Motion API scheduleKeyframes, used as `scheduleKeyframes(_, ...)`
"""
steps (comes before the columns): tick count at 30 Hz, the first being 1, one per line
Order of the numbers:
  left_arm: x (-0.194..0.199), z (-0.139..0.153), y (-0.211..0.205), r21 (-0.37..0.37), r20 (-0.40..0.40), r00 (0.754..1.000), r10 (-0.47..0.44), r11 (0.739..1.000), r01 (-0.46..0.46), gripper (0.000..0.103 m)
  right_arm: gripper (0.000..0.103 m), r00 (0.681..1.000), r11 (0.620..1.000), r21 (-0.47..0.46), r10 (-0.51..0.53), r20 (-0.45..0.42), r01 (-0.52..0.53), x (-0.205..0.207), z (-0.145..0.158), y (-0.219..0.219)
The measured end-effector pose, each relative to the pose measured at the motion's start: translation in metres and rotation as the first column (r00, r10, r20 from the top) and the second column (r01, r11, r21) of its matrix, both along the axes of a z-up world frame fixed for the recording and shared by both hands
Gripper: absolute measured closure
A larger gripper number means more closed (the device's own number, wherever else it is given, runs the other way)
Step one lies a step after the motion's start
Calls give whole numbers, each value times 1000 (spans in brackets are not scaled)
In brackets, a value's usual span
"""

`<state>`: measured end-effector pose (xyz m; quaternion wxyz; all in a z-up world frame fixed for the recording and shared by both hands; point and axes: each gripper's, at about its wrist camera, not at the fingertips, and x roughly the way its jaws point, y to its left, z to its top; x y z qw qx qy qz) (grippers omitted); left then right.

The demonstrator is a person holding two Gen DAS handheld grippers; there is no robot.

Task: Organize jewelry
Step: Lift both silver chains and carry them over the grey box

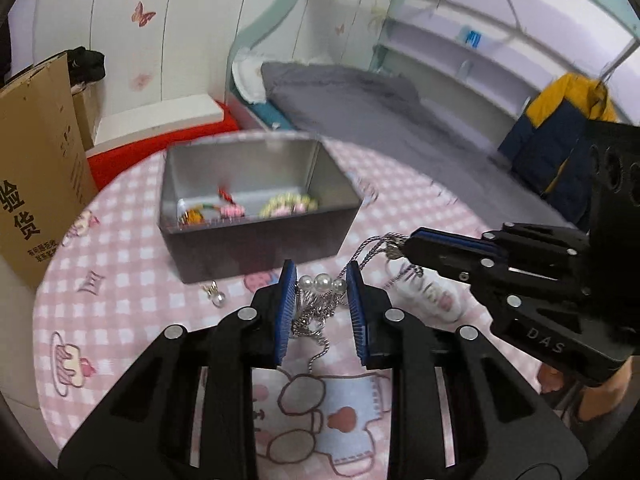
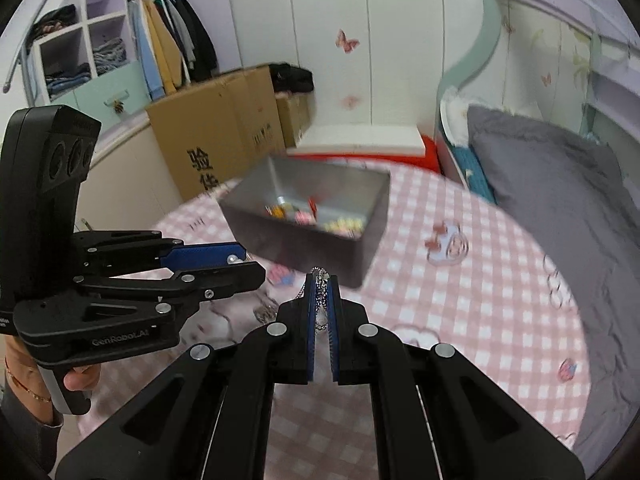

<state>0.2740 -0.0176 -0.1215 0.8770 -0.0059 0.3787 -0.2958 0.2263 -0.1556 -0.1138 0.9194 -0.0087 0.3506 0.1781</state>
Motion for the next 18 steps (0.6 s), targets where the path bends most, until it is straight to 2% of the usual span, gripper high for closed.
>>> scheduleKeyframes(4,-2,23,7,-47,20,1000,-5,999,6,78,99,998,1000,-6,18,66,-18,-3,32,8)
scheduleKeyframes(7,1,40,9,-49,44,999,3,999,-1,78,103,994,1000,-14,22,111,-21,-4,52,12)
scheduleKeyframes(12,8,60,9,-47,69,998,11,999,-8,78,103,984,1000,-20,20,175,-17,0,84,14)
scheduleKeyframes(15,11,62,12,-45,71,997,12,999,-9,78,103,990,999,-23,33,140,-31,5,85,15)
scheduleKeyframes(18,9,50,17,-34,56,998,17,999,-15,78,101,998,1000,-12,13,54,-13,10,57,8)
